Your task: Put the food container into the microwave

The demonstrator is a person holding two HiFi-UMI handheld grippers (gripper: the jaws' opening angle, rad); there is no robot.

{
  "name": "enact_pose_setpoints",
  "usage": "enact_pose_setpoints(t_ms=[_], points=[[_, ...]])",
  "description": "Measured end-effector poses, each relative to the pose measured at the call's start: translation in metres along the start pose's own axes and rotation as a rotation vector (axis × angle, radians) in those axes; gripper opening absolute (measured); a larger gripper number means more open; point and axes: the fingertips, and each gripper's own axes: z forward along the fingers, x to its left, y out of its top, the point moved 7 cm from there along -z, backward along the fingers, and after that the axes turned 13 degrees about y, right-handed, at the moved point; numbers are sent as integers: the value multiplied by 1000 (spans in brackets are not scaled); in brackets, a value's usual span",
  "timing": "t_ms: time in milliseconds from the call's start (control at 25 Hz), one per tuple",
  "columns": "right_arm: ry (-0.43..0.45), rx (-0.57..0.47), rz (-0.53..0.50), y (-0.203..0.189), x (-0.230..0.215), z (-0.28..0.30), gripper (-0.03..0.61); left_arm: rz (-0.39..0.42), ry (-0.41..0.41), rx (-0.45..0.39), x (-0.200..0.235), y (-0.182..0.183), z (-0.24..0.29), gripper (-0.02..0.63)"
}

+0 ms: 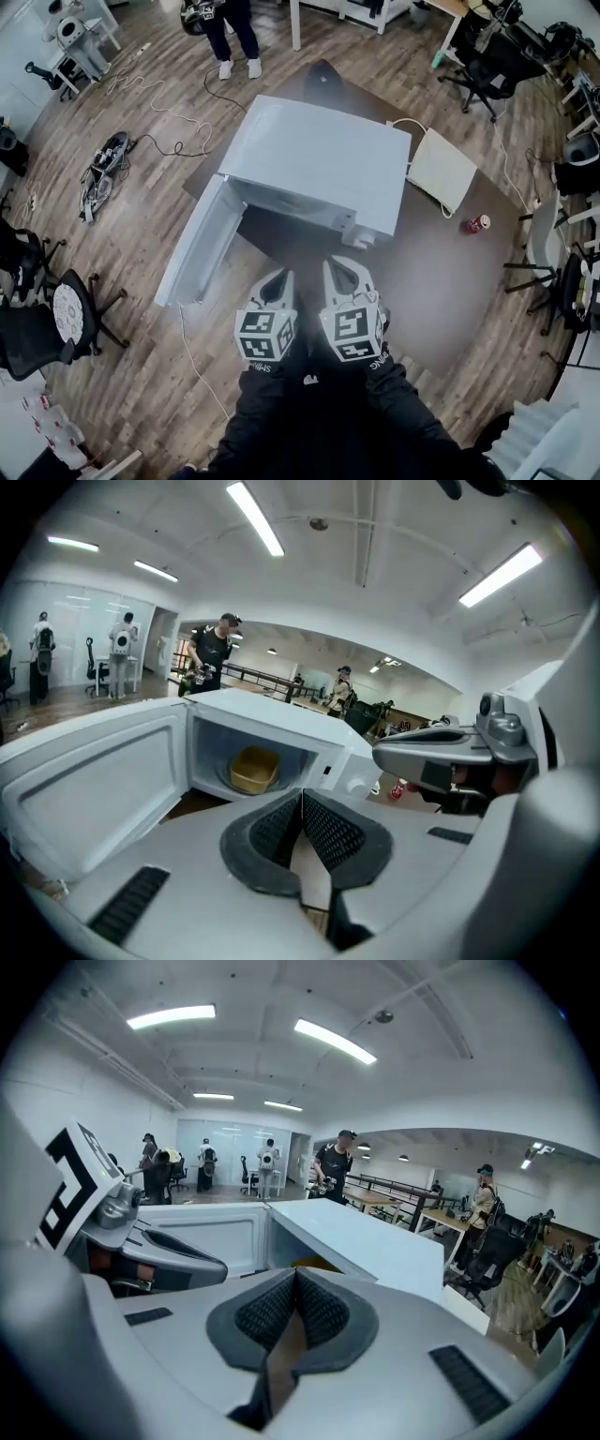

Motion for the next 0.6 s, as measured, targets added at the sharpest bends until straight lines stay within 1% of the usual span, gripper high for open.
enact_pose_setpoints(t_ms=[120, 320, 520, 600], points=[[-9, -74, 3, 23, 7, -32, 23, 6, -22, -68, -17, 23, -27, 34], [-37, -193, 0, 65, 18, -66, 23, 36, -52, -186, -29, 68, -66, 34], [-88, -298, 19, 95, 10, -85, 23, 72, -71, -276, -35, 108, -83, 34], [-99, -329, 27, 102, 10, -92, 23, 74, -77, -300, -35, 116, -91, 32]])
